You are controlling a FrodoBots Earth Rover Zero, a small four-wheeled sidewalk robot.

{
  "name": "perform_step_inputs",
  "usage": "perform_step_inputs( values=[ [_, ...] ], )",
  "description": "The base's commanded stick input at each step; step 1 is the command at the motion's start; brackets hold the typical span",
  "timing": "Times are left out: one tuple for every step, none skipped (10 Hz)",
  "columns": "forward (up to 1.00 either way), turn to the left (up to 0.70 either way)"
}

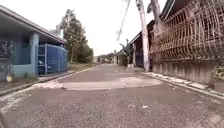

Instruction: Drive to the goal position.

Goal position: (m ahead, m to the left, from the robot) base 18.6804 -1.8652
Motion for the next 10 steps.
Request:
perform_step_inputs(
  values=[
    [0.35,0.0],
    [0.5,0.0],
    [0.5,0.0],
    [0.5,0.0],
    [0.5,0.0],
    [0.5,0.0],
    [0.5,0.0],
    [0.5,0.0],
    [0.5,0.0],
    [0.5,0.0]
  ],
)
